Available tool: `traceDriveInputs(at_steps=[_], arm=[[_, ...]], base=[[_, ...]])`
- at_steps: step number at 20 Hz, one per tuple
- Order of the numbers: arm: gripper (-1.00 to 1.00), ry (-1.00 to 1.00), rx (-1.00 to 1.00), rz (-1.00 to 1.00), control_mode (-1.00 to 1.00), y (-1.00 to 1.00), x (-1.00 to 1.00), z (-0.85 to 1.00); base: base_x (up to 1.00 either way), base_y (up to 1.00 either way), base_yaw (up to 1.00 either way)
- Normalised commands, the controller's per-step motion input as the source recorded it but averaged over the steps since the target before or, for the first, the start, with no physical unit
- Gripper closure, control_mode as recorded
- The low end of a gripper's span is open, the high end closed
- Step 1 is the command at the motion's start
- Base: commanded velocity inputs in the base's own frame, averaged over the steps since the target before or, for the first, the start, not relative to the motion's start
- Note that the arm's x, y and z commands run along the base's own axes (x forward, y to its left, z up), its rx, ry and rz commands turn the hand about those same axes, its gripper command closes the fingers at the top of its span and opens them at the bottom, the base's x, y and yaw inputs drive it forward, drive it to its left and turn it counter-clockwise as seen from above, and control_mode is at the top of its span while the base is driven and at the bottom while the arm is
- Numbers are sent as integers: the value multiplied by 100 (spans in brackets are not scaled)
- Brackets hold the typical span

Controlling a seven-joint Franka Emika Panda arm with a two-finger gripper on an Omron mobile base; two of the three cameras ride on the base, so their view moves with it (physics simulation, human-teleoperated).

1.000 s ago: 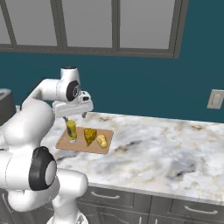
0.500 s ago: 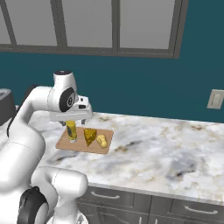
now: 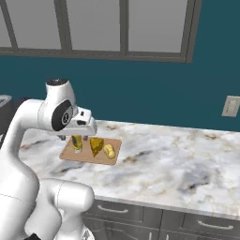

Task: Retrieve the reheated potato from the microwave, then place the potato, cheese, and condiment on the cutting board.

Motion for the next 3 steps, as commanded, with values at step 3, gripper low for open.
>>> traceDriveInputs(at_steps=[3], arm=[[-100, -11, 0, -9, -100, -6, -69, 24]], base=[[0, 0, 0]])
